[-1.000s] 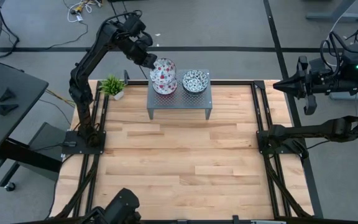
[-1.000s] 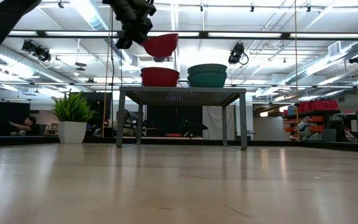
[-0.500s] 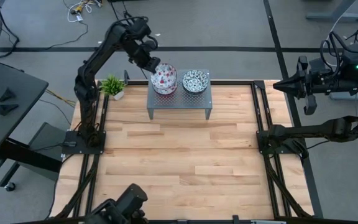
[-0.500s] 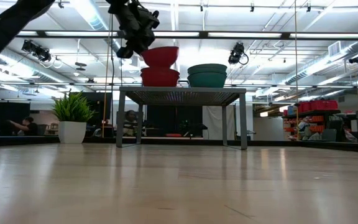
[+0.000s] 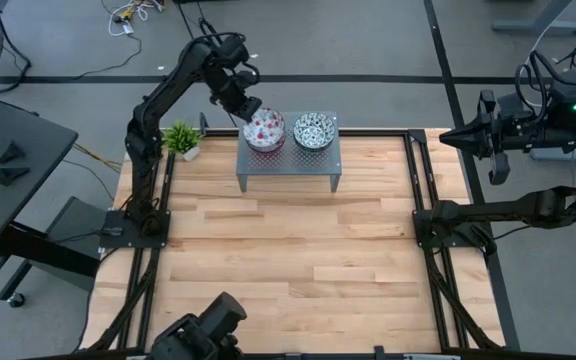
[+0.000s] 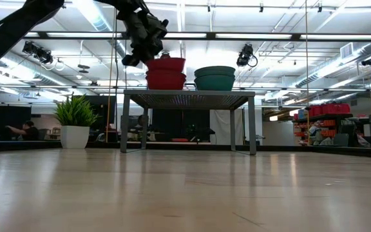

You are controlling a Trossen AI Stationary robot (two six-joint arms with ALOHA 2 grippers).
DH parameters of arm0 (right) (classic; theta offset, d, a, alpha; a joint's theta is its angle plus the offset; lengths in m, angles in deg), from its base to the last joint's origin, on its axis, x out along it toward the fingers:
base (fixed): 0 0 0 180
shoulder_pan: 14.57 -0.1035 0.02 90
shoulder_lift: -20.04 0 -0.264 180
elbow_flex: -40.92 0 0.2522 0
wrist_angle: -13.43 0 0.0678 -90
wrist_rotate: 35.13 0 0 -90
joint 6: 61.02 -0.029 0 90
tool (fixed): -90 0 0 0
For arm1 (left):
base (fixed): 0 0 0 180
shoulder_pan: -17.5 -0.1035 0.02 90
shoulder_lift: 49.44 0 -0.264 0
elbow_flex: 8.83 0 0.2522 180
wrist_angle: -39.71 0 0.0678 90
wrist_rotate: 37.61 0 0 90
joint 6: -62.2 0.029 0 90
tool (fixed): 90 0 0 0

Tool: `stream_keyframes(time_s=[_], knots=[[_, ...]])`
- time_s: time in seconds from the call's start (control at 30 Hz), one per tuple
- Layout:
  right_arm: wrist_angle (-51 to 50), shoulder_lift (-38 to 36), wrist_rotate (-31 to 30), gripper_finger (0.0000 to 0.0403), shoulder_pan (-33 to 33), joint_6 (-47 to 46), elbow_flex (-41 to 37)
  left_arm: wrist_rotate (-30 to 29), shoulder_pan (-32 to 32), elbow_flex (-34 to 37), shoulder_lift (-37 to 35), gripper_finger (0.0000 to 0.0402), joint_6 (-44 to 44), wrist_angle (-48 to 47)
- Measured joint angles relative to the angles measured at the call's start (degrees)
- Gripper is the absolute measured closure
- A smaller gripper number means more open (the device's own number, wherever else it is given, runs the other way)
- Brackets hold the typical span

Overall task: Pick & Place Mini bowls
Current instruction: Stack the red and white patterned bowl on top of the other red and white patterned bowls on the shelf

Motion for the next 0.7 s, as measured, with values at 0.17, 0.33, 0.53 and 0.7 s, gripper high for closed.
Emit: stream_keyframes(time_s=[0.17,0.33,0.53,0.7], knots=[[-0.01,0.01,0.00,0.0378,0.00,-0.02,0.02,-0.68,0.00,0.00,1.02,0.0394,0.74,-0.01],[-0.02,0.00,0.00,0.0378,0.02,0.00,0.00,-0.72,-0.11,0.00,1.95,0.0394,1.02,0.00],[0.00,0.00,0.00,0.0378,0.00,0.00,0.02,-1.65,-0.11,0.00,2.43,0.0394,1.50,0.01],[-0.02,0.01,0.00,0.0378,0.01,0.00,0.02,-2.65,-0.15,0.00,2.43,0.0388,1.68,0.01]])
